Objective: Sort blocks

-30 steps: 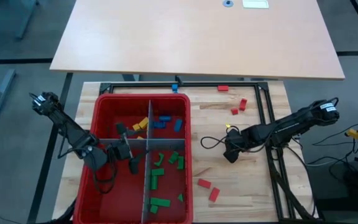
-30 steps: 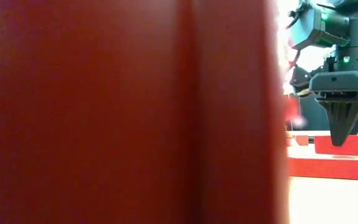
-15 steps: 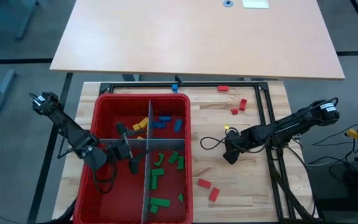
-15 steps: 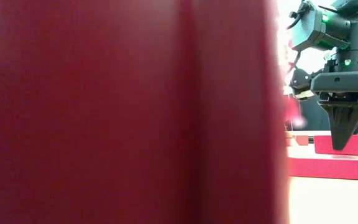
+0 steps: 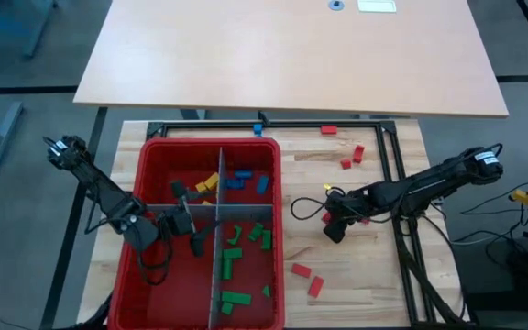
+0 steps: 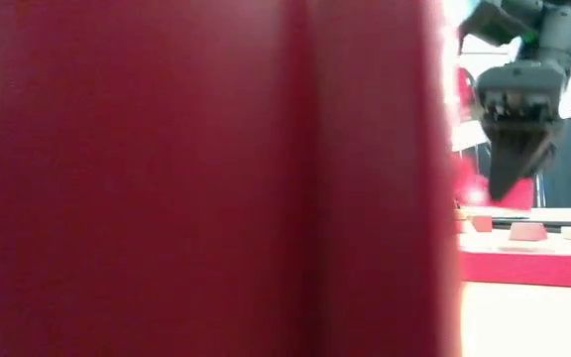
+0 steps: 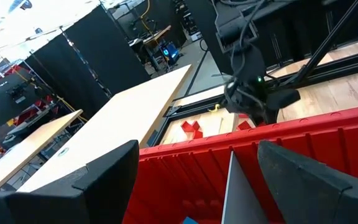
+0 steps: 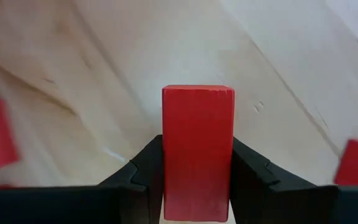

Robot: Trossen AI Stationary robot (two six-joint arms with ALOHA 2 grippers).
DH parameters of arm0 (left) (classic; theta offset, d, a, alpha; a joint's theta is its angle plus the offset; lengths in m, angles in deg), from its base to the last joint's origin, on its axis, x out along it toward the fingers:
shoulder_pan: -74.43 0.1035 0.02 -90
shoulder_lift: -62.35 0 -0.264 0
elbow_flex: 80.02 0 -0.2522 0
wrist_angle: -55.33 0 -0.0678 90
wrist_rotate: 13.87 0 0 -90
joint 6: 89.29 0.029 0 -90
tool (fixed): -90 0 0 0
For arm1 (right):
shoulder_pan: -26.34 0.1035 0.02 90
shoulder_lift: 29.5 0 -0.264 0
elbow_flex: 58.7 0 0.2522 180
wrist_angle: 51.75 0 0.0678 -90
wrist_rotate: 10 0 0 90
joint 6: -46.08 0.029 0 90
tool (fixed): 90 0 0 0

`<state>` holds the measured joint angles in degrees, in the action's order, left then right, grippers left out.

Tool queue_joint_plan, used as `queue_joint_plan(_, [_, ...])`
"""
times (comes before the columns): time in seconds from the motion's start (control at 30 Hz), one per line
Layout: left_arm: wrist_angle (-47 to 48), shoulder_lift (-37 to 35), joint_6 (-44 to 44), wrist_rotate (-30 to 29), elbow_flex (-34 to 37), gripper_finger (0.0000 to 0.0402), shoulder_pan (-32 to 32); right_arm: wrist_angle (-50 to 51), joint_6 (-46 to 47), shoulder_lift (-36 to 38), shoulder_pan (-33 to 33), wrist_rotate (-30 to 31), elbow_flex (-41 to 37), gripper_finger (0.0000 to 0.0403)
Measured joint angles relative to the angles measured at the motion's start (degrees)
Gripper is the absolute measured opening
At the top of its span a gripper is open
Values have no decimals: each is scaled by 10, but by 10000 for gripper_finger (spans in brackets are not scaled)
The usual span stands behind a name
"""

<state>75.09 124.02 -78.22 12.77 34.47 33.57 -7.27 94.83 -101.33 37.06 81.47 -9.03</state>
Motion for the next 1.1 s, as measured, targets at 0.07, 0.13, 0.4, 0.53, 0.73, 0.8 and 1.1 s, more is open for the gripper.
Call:
queue_joint_plan(0.07, [0,0,0,0,0,314,0,1,-7,8,0,1,15,111])
queue_joint_plan(0.13, [1,0,4,0,0,314,0,0,-18,18,0,9,32,111])
queue_joint_plan(0.4, [2,0,20,0,0,314,0,0,-69,59,0,56,98,111])
queue_joint_plan(0.53, [2,0,29,0,0,314,3,-4,-94,78,0,73,124,111])
queue_joint_plan(0.73, [-5,11,53,0,0,314,20,-101,-154,96,0,76,153,111])
queue_joint_plan(0.8, [-12,24,70,0,0,314,33,-134,-178,96,0,76,168,111])
queue_joint_plan(1.1, [-186,109,272,41,0,314,92,-241,-266,67,0,69,225,111])
